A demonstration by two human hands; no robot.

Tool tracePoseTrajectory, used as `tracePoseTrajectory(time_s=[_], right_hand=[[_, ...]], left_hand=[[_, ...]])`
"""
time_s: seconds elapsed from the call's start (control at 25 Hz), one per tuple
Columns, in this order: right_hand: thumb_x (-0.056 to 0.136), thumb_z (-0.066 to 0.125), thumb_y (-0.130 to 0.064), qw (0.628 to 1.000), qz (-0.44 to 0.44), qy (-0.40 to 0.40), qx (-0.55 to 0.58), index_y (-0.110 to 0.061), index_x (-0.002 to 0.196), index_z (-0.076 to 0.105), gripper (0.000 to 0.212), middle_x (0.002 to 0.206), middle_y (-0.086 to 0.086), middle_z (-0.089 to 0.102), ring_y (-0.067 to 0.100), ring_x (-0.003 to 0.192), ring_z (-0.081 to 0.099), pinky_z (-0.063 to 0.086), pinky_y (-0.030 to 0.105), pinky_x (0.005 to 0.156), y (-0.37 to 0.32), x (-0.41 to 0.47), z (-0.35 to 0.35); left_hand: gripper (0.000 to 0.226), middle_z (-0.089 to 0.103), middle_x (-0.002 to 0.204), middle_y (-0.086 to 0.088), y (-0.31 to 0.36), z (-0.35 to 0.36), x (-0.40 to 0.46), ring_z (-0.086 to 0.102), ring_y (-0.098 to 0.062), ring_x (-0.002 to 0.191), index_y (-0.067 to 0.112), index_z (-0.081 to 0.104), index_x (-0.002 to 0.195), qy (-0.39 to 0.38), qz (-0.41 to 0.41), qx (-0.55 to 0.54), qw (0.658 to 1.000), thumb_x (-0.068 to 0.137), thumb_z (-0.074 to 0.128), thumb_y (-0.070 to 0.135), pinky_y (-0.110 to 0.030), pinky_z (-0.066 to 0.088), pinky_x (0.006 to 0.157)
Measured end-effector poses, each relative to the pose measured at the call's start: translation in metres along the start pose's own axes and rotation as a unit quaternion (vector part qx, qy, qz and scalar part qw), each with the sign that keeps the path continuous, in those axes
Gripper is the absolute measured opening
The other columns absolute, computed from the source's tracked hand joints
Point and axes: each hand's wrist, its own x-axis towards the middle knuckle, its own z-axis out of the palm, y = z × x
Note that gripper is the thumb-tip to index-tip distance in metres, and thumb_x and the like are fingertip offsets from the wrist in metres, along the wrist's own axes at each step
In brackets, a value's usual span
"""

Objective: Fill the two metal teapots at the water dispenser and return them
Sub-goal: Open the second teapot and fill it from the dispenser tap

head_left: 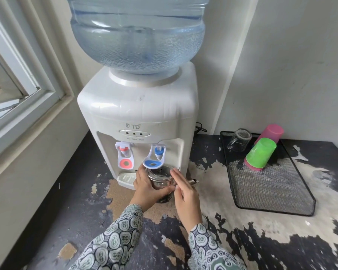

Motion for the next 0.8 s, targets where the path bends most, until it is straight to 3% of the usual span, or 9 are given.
tracePoseTrajectory(time_s=[0.24, 0.44, 0.56, 0.64, 0.76, 0.8], right_hand=[[0.085, 0.040, 0.008, 1.000, 0.007, -0.020, -0.005, -0.035, 0.132, 0.038, 0.063, 0.143, -0.015, 0.039, -0.020, 0.124, 0.030, 0.030, 0.003, 0.100, 0.001, -0.003, 0.000], [0.085, 0.040, 0.007, 0.999, 0.011, -0.032, -0.032, -0.036, 0.136, 0.035, 0.066, 0.145, -0.018, 0.034, -0.029, 0.118, 0.026, 0.028, -0.007, 0.088, 0.004, -0.005, 0.000], [0.085, 0.042, 0.005, 0.998, 0.000, -0.040, -0.052, -0.036, 0.138, 0.029, 0.069, 0.146, -0.022, 0.028, -0.035, 0.112, 0.025, 0.029, -0.009, 0.082, 0.004, -0.007, 0.000], [0.085, 0.043, 0.003, 0.997, -0.004, -0.040, -0.065, -0.038, 0.140, 0.025, 0.071, 0.146, -0.027, 0.022, -0.034, 0.109, 0.030, 0.036, -0.006, 0.078, 0.004, -0.009, 0.000], [0.085, 0.044, 0.001, 0.995, -0.002, -0.039, -0.088, -0.040, 0.141, 0.020, 0.073, 0.147, -0.030, 0.017, -0.013, 0.116, 0.038, 0.052, 0.013, 0.071, 0.002, -0.012, 0.001], [0.085, 0.043, -0.001, 0.996, -0.006, -0.043, -0.082, -0.041, 0.141, 0.019, 0.073, 0.147, -0.030, 0.016, -0.016, 0.117, 0.037, 0.051, 0.013, 0.072, 0.003, -0.012, 0.002]], left_hand=[[0.122, 0.042, 0.127, -0.008, 0.001, 0.006, -0.001, 0.038, -0.026, 0.124, 0.011, 0.030, 0.132, 0.047, 0.003, -0.006, 0.999, 0.034, 0.071, 0.070, -0.048, 0.033, 0.107], [0.113, 0.041, 0.127, -0.007, -0.002, 0.009, 0.002, 0.034, -0.024, 0.125, 0.011, 0.029, 0.133, 0.052, 0.004, -0.013, 0.999, 0.043, 0.084, 0.053, -0.047, 0.029, 0.109], [0.114, 0.039, 0.127, -0.005, -0.004, 0.009, 0.003, 0.031, -0.024, 0.125, 0.015, 0.028, 0.133, 0.048, -0.005, -0.024, 0.999, 0.040, 0.080, 0.056, -0.045, 0.029, 0.109], [0.111, 0.038, 0.129, -0.006, -0.003, 0.009, 0.003, 0.030, -0.025, 0.125, 0.015, 0.028, 0.134, 0.045, -0.012, -0.031, 0.998, 0.044, 0.083, 0.050, -0.044, 0.029, 0.108], [0.113, 0.037, 0.131, -0.005, -0.003, 0.009, 0.001, 0.029, -0.026, 0.126, 0.016, 0.026, 0.135, 0.042, -0.018, -0.033, 0.998, 0.044, 0.081, 0.052, -0.044, 0.028, 0.109], [0.111, 0.037, 0.131, -0.006, -0.002, 0.009, 0.001, 0.028, -0.026, 0.126, 0.016, 0.026, 0.135, 0.043, -0.018, -0.034, 0.998, 0.046, 0.083, 0.049, -0.044, 0.028, 0.109]])
